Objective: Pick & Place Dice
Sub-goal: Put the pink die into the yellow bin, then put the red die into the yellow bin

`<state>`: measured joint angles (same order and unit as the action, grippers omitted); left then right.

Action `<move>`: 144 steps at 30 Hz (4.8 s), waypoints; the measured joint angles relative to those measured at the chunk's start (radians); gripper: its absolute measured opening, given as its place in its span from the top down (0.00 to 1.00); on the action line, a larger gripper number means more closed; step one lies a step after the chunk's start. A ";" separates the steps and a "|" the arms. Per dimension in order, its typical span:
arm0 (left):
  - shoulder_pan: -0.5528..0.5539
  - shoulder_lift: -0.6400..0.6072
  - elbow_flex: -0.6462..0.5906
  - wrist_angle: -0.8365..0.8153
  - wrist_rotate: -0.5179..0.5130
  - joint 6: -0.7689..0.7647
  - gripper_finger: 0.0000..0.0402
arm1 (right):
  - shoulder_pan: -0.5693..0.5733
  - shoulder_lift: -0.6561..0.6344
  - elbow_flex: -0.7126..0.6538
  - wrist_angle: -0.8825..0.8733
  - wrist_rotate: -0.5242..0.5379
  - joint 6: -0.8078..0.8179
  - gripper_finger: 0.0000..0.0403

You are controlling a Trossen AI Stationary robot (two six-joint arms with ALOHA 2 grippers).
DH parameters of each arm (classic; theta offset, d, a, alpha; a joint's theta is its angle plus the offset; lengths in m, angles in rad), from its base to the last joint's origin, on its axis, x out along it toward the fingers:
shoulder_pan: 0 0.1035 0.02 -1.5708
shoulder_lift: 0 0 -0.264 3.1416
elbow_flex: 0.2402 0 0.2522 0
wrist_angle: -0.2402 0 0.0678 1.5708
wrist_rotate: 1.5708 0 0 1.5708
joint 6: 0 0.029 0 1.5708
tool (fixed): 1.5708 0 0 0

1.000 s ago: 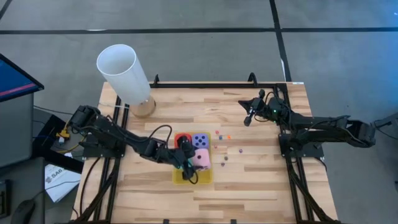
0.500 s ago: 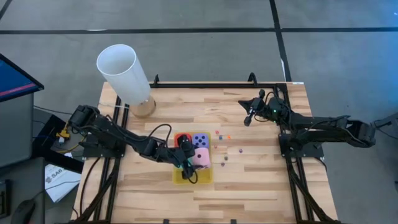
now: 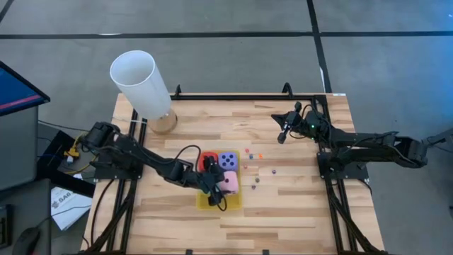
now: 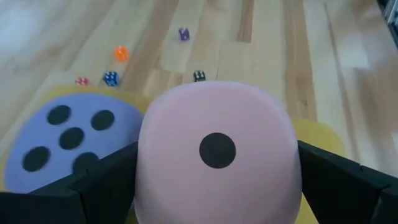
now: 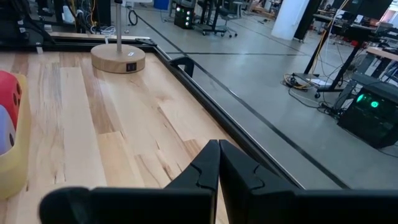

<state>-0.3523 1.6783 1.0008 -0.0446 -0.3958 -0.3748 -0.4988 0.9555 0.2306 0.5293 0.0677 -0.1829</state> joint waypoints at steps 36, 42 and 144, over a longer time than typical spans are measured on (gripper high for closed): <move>0.013 0.060 0.000 -0.027 0.000 0.000 0.05 | 0.406 0.401 0.304 0.056 -0.455 -0.035 1.00; 0.013 0.060 0.000 -0.027 0.000 0.000 0.03 | 0.449 0.599 0.446 0.041 -0.546 -0.035 1.00; 0.255 -0.153 0.000 -0.081 -0.060 0.365 0.57 | 0.318 0.325 0.449 -0.420 -0.428 -0.105 1.00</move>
<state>-0.0976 1.5253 1.0008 -0.1259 -0.4561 -0.0094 -0.1806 1.2800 0.6800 0.1093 -0.3603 -0.2874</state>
